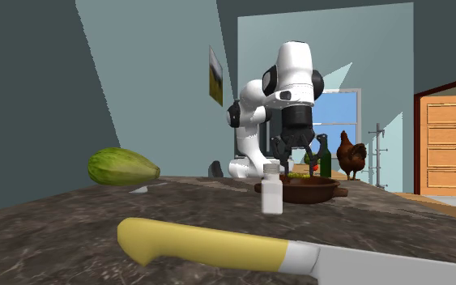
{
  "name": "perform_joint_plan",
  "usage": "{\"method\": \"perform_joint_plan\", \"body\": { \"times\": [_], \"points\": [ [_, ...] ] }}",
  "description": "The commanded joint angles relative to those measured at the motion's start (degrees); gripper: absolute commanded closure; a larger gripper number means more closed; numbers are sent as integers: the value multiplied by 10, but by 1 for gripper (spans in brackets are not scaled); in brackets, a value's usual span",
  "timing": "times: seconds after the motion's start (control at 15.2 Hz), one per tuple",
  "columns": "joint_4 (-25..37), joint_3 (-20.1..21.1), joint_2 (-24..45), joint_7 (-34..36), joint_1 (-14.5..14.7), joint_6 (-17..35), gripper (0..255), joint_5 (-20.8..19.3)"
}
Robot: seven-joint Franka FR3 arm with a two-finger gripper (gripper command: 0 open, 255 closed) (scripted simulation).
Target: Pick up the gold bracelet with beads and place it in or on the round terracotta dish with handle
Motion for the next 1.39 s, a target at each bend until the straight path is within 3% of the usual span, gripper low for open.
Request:
{"method": "perform_joint_plan", "body": {
  "times": [0.0,0.4,0.46,0.79,1.06,1.32],
  "points": [
    [-6,0,-1,0,-1,5,255,1],
    [-6,0,-1,0,-1,5,255,1],
    [-6,0,-1,0,-1,5,0,1],
    [-6,0,-1,0,-1,5,0,1],
    [72,3,1,-3,10,-70,0,-1],
    [72,3,1,-3,10,-70,0,-1]
  ]
}}
